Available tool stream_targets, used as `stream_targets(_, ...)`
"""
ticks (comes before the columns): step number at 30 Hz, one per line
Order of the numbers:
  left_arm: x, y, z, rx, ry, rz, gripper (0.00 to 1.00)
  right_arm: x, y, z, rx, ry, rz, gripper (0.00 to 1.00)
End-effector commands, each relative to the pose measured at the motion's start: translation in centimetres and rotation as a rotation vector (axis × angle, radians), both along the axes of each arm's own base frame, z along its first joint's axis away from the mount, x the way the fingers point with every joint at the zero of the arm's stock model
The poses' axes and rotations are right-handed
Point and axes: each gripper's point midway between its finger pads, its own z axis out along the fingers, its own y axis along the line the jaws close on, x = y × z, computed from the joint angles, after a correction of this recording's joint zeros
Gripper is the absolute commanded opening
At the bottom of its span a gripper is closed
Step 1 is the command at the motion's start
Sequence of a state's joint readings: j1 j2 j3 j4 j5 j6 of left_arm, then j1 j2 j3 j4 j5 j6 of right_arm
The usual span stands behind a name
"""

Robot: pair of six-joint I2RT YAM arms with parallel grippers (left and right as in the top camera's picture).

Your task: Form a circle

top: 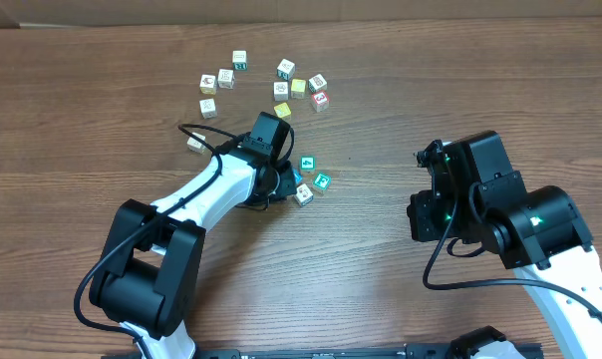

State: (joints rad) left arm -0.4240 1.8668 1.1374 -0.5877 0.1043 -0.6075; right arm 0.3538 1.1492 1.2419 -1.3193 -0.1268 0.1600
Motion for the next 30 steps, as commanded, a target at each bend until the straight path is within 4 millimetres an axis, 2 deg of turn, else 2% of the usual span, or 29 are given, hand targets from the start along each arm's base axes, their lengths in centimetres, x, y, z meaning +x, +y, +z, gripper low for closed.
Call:
stream_targets(1,-0.1,0.5,-0.6,0.040,0.000,-0.020,0.04,0.2,0.1,1.3,0.019,-0.043,0.002,0.04)
stream_targets(20,2.8,0.3,0.2,0.050,-0.134,-0.035,0.04,0.1,0.0,1.2,0.018,-0.040,0.002,0.04)
stream_targets(30,3.0,0.7,0.2,0.074,-0.149,-0.037,0.04,0.1,0.0,1.2,0.018,-0.040,0.002,0.04)
